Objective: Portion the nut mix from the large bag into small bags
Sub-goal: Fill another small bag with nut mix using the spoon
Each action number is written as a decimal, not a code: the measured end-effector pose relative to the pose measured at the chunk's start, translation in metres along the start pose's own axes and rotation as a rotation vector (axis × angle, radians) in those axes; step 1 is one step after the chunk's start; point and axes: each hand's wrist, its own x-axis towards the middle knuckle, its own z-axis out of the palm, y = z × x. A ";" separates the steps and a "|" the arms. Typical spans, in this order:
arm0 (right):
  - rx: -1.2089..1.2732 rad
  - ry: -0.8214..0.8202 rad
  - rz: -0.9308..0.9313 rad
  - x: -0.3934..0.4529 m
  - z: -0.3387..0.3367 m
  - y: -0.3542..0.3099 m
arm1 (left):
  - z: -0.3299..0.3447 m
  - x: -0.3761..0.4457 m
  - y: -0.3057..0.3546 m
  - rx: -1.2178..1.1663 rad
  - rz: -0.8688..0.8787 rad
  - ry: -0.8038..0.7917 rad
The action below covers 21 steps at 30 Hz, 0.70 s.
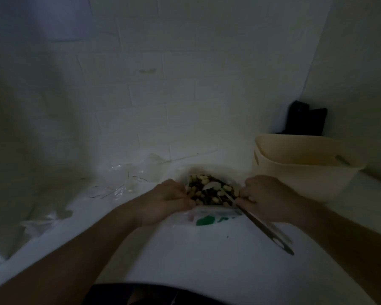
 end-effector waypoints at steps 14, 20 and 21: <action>0.174 0.266 0.013 0.026 0.053 -0.035 | 0.039 0.019 -0.042 0.182 -0.012 0.358; 0.335 0.324 0.119 0.040 0.056 -0.037 | -0.023 0.010 -0.061 0.683 -0.321 0.601; 0.346 0.330 0.125 0.041 0.056 -0.037 | -0.031 0.010 -0.065 0.800 -0.395 0.548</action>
